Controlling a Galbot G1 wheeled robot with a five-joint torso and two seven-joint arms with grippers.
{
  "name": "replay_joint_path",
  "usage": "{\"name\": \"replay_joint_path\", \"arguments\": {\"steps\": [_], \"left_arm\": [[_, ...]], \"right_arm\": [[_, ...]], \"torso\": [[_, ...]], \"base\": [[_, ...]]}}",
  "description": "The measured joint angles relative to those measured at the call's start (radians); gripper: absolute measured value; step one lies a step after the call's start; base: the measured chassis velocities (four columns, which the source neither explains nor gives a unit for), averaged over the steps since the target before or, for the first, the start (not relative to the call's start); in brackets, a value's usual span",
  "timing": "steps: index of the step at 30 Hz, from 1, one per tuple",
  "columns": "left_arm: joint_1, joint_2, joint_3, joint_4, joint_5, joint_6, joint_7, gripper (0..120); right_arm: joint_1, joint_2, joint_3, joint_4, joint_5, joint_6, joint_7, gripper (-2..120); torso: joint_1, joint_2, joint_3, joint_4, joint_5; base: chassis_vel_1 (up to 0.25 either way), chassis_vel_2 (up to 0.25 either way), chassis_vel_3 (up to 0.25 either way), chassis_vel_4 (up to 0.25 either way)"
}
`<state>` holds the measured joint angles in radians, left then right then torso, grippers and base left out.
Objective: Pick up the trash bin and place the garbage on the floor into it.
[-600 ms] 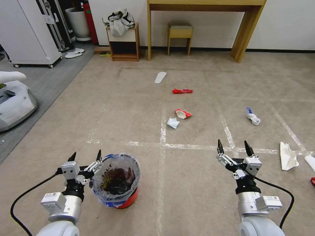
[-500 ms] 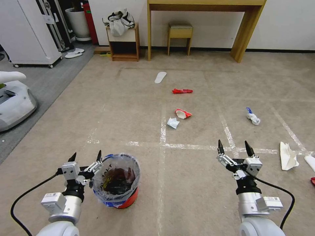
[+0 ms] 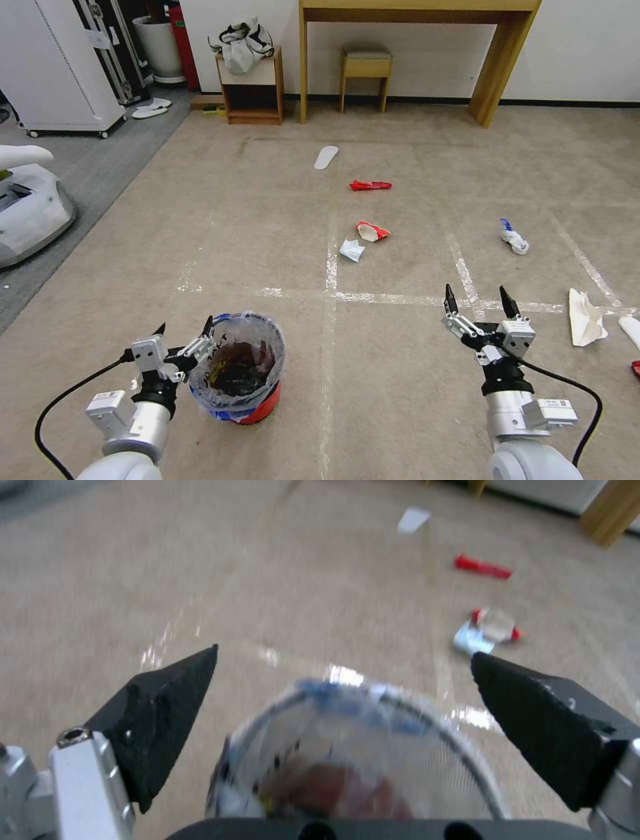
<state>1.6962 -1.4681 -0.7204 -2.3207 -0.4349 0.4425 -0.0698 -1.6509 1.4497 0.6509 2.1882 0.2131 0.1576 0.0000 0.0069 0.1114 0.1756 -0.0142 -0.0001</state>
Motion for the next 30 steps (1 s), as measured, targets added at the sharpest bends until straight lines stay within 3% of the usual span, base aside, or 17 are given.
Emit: {"name": "replay_joint_path", "arguments": {"steps": [1, 4, 5, 10, 18, 30], "left_arm": [[0.000, 0.000, 0.000, 0.000, 0.000, 0.000, 0.000, 100], [-0.001, 0.017, -0.014, -0.013, -0.049, 0.095, -0.071, 100], [-0.001, 0.017, -0.014, -0.013, -0.049, 0.095, -0.071, 100], [-0.009, 0.040, -0.029, -0.036, -0.207, 0.215, -0.207, 100], [-0.034, 0.076, -0.041, -0.022, -0.322, 0.286, -0.286, 100], [-0.087, 0.118, -0.041, 0.027, -0.459, 0.300, -0.343, 100]], "right_arm": [[0.000, 0.000, 0.000, 0.000, 0.000, 0.000, 0.000, 100], [-0.003, 0.003, 0.002, 0.001, 0.000, 0.000, 0.001, 100], [-0.003, 0.003, 0.002, 0.001, 0.000, 0.000, 0.001, 100], [0.001, 0.005, -0.004, -0.002, -0.002, 0.001, 0.001, 100], [0.005, 0.002, -0.005, -0.005, -0.001, 0.001, 0.001, 100], [0.006, 0.002, -0.006, -0.006, -0.003, 0.001, 0.001, 100]], "torso": [[0.000, 0.000, 0.000, 0.0000, 0.0000], [0.000, 0.000, 0.000, 0.0000, 0.0000], [0.000, 0.000, 0.000, 0.0000, 0.0000], [0.000, 0.000, 0.000, 0.0000, 0.0001], [0.000, 0.000, 0.000, 0.0000, 0.0000], [0.000, 0.000, 0.000, 0.0000, 0.0000]], "base": [[0.000, 0.000, 0.000, 0.000], [0.000, 0.000, 0.000, 0.000], [0.000, 0.000, 0.000, 0.000], [0.000, 0.000, 0.000, 0.000], [0.000, 0.000, 0.000, 0.000], [0.000, 0.000, 0.000, 0.000]]}}
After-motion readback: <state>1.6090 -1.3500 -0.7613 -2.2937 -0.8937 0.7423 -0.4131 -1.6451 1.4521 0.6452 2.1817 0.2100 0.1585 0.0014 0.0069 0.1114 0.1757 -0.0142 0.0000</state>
